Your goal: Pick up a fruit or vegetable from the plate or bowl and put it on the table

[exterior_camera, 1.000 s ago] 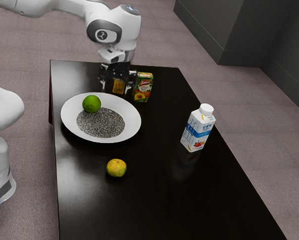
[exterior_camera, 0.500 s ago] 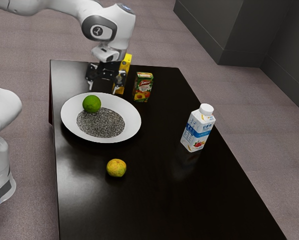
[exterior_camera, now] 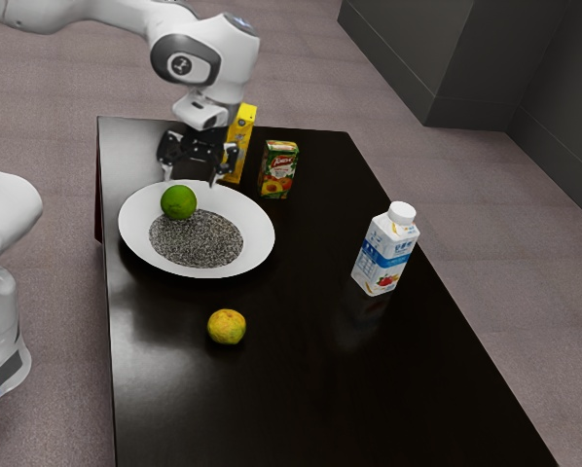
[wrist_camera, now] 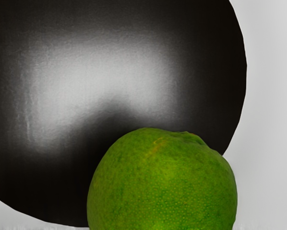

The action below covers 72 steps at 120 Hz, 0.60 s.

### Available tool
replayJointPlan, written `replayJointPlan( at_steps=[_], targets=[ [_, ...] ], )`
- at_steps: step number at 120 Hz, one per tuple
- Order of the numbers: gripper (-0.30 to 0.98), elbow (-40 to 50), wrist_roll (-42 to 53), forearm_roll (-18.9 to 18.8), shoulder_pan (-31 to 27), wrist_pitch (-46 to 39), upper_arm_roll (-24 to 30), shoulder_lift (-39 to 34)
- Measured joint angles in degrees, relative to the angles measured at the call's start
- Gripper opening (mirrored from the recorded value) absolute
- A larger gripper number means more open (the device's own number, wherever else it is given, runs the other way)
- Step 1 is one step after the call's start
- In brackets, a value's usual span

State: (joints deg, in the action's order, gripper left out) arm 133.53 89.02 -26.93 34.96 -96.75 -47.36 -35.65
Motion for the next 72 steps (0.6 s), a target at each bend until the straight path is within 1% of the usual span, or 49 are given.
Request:
replayJointPlan(
  at_steps=[23,72],
  targets=[
    [0.68,2.53,-0.4,-0.38,-0.06,0.14,1.23,-2.2],
    [0.68,4.53,-0.96,-0.7,0.17,-0.82,0.68,-2.21]
  ],
)
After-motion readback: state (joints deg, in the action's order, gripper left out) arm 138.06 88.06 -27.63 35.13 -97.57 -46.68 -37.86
